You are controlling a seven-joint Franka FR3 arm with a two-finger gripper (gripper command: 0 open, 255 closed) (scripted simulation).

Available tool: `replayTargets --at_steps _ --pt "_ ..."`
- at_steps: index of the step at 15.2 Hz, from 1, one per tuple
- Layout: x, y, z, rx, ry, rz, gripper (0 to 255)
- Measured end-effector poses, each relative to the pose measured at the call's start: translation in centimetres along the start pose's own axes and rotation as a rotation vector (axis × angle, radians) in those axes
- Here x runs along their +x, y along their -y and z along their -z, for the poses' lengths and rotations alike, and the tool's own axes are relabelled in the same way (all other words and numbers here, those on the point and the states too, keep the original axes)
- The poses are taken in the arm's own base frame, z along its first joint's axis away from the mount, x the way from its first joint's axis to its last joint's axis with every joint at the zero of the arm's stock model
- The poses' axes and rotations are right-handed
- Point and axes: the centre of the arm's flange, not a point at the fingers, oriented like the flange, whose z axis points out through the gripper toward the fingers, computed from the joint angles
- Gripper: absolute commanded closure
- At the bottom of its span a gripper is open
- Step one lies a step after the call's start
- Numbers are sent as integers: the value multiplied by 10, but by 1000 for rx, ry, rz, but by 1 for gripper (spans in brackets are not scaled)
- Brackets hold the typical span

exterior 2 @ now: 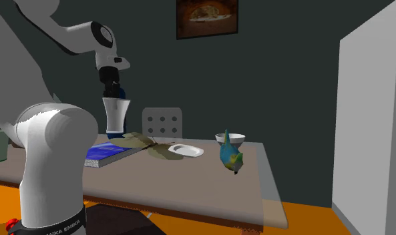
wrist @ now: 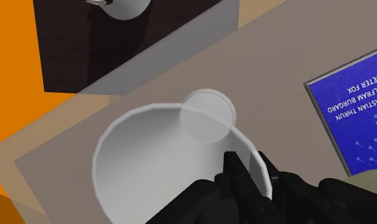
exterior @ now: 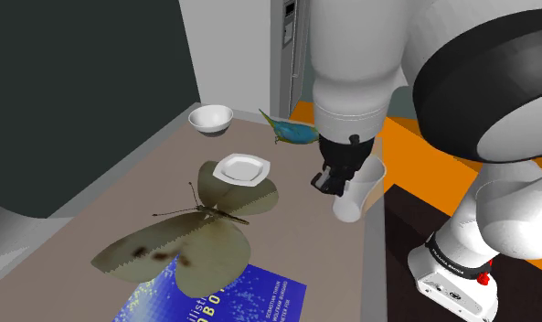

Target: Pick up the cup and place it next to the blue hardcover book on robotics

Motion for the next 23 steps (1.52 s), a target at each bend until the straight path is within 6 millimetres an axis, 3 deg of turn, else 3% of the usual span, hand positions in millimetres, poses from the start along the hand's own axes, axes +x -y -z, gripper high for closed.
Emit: replayTargets --at_steps 23 --pt "0 31 -118 0 0 0 255"
